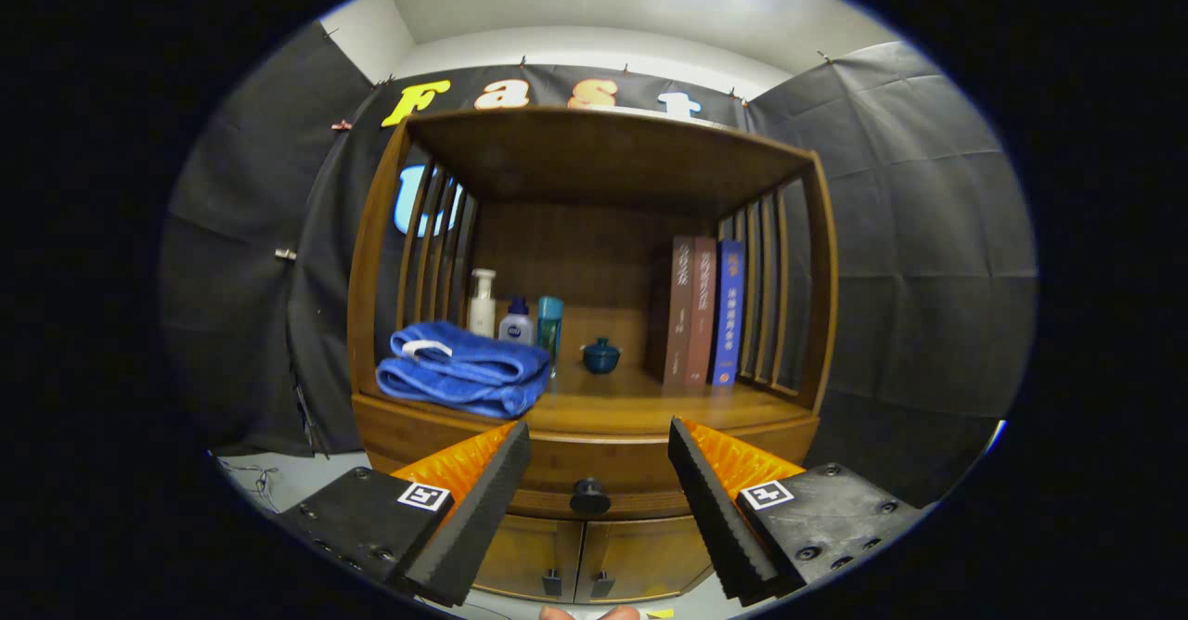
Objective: Pull open the drawer, take out the items inside it, and place them on the countertop above the cabinet.
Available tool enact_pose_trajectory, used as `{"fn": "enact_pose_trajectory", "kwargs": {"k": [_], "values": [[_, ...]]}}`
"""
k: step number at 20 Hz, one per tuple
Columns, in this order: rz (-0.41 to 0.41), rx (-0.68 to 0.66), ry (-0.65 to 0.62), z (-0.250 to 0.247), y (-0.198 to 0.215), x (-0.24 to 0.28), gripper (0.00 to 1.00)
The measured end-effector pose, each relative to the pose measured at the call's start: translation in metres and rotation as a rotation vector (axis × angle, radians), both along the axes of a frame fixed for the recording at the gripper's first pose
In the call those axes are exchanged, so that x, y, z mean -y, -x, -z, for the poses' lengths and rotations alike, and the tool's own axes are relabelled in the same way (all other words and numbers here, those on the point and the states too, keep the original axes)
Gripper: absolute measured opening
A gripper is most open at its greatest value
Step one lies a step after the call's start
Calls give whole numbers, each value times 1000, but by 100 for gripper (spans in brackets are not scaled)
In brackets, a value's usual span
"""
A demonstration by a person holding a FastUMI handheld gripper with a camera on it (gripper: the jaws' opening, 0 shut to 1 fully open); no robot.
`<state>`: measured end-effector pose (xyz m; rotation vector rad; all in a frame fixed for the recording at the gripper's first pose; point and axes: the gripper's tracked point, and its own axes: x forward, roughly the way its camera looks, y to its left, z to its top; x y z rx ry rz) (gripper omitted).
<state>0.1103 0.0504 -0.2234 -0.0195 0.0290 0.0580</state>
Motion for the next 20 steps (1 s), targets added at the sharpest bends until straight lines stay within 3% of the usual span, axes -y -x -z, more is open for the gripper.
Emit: {"fn": "enact_pose_trajectory", "kwargs": {"k": [7,11,15,18,20], "values": [[0,-148,-34,100,-45,-16,98],[23,-165,-21,118,-64,-11,96],[28,-156,-42,119,-71,-1,77],[4,-174,-80,120,-79,1,52],[-18,-234,-32,134,-83,0,52]]}}
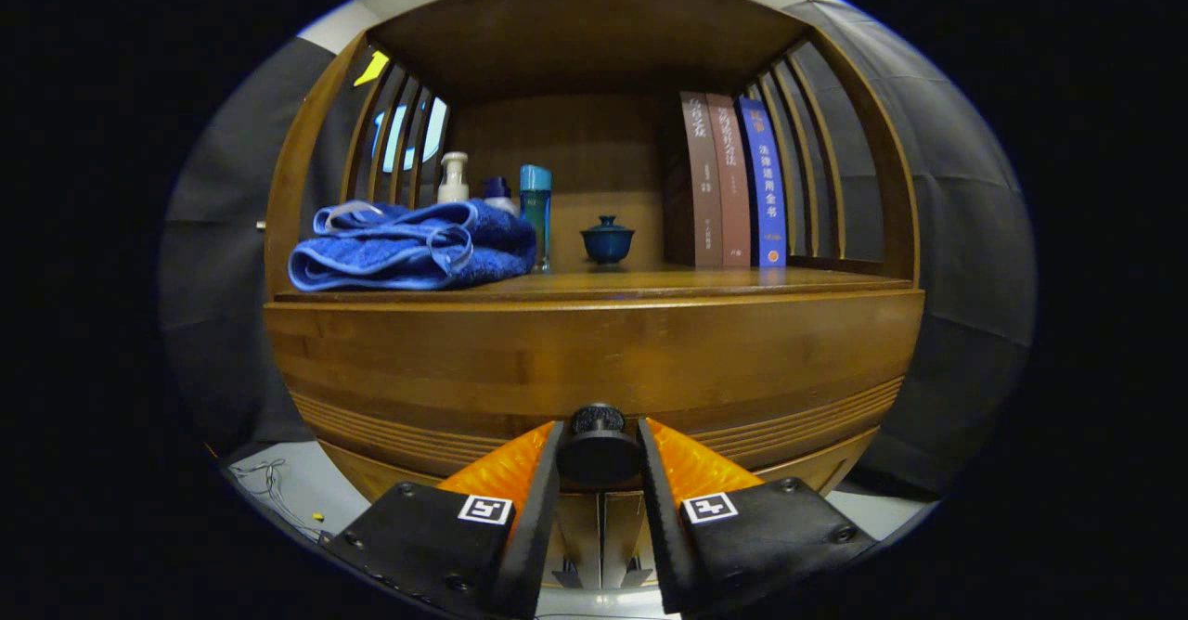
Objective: Pull open the drawer, take out the items inside it, and place them on the countertop above the cabinet.
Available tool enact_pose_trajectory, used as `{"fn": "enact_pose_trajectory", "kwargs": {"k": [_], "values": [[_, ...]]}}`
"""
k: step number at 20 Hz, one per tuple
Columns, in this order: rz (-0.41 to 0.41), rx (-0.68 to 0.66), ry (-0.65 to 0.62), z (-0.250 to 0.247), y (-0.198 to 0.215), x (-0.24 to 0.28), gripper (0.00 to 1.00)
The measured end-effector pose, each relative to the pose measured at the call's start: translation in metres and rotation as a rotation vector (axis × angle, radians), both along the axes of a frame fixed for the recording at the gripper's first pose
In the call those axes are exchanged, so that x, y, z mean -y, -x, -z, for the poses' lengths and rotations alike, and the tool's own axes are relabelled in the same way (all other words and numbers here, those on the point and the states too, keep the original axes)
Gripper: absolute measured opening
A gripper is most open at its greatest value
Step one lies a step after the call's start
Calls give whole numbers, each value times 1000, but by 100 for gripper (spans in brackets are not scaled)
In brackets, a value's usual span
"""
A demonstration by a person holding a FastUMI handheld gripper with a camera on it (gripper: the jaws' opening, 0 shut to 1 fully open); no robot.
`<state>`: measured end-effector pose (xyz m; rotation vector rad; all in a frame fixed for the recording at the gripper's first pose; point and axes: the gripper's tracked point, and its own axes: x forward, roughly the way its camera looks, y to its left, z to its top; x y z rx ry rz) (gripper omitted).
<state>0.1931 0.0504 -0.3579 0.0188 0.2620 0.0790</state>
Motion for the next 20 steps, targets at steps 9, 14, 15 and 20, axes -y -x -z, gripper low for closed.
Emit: {"fn": "enact_pose_trajectory", "kwargs": {"k": [9,14,15,20], "values": [[-47,-77,52,32,12,-17,24],[23,-48,0,12,6,9,61],[19,-53,-14,9,3,9,68],[-3,-50,-21,5,3,6,43]]}}
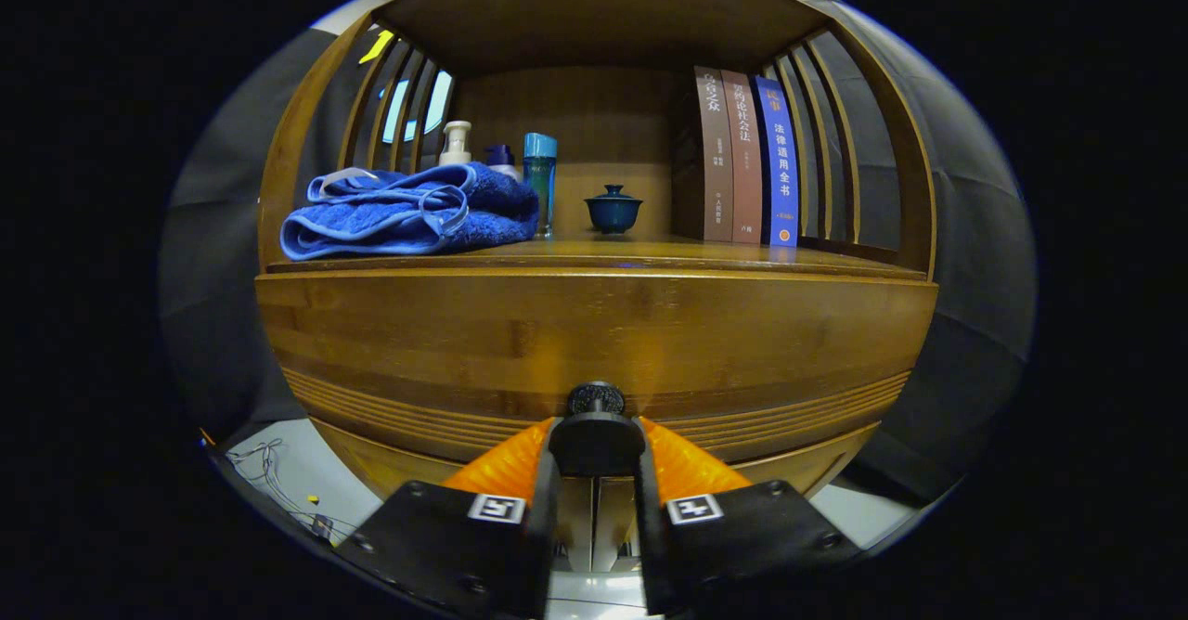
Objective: Pull open the drawer, take out the items inside it, and place them on the countertop above the cabinet.
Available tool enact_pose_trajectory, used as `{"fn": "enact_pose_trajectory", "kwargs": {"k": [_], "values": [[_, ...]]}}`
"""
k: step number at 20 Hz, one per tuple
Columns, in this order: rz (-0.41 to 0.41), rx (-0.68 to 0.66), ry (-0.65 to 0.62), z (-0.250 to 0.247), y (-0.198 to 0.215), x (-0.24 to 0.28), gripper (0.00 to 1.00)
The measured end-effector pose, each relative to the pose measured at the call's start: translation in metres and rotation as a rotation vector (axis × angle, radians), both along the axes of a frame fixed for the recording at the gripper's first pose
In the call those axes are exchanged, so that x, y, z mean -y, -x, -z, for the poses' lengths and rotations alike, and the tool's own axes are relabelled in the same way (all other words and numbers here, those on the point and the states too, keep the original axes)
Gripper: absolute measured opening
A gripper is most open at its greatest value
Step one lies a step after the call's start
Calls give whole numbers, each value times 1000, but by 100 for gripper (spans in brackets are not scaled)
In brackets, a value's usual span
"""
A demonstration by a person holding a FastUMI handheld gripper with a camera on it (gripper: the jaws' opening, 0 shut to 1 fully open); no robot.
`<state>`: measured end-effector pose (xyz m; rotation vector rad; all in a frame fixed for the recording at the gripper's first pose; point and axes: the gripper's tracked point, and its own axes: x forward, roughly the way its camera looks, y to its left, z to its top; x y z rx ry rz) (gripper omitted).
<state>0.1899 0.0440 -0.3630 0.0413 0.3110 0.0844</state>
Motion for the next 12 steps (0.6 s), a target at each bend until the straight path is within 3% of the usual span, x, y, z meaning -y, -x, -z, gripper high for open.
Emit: {"fn": "enact_pose_trajectory", "kwargs": {"k": [3,12], "values": [[0,12,-26,-1,2,0,28],[-1,29,-46,-11,76,6,27]]}}
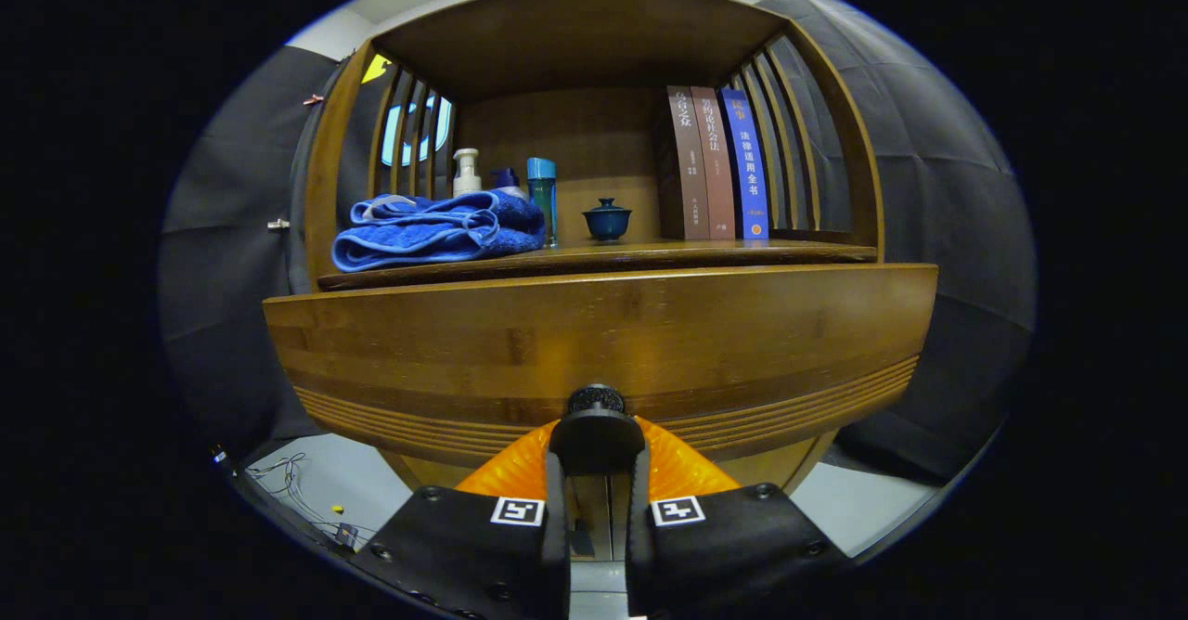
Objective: Pull open the drawer, take out the items inside it, and place them on the countertop above the cabinet.
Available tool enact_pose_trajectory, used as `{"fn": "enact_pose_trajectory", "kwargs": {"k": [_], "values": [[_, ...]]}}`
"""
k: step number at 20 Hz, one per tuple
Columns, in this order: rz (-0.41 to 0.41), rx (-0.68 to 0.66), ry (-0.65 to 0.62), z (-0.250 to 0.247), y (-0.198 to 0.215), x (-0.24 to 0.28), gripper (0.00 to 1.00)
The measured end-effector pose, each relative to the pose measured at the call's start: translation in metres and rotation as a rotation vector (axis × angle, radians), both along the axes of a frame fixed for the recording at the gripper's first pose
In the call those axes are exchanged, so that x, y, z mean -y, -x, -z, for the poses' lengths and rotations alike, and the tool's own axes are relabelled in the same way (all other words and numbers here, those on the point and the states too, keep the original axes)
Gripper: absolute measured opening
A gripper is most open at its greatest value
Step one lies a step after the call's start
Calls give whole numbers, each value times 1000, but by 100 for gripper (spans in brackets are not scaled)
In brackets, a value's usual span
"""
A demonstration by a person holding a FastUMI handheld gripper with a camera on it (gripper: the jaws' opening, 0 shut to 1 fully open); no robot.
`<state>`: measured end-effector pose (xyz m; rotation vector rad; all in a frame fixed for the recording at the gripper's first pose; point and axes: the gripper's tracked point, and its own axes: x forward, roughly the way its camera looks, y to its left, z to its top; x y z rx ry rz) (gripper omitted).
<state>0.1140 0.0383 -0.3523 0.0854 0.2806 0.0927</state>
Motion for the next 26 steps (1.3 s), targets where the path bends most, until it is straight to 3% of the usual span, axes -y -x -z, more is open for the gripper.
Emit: {"fn": "enact_pose_trajectory", "kwargs": {"k": [11,21,26], "values": [[10,-2,-10,-8,72,7,27],[23,-38,19,-1,88,9,27],[56,42,-61,-43,102,10,78]]}}
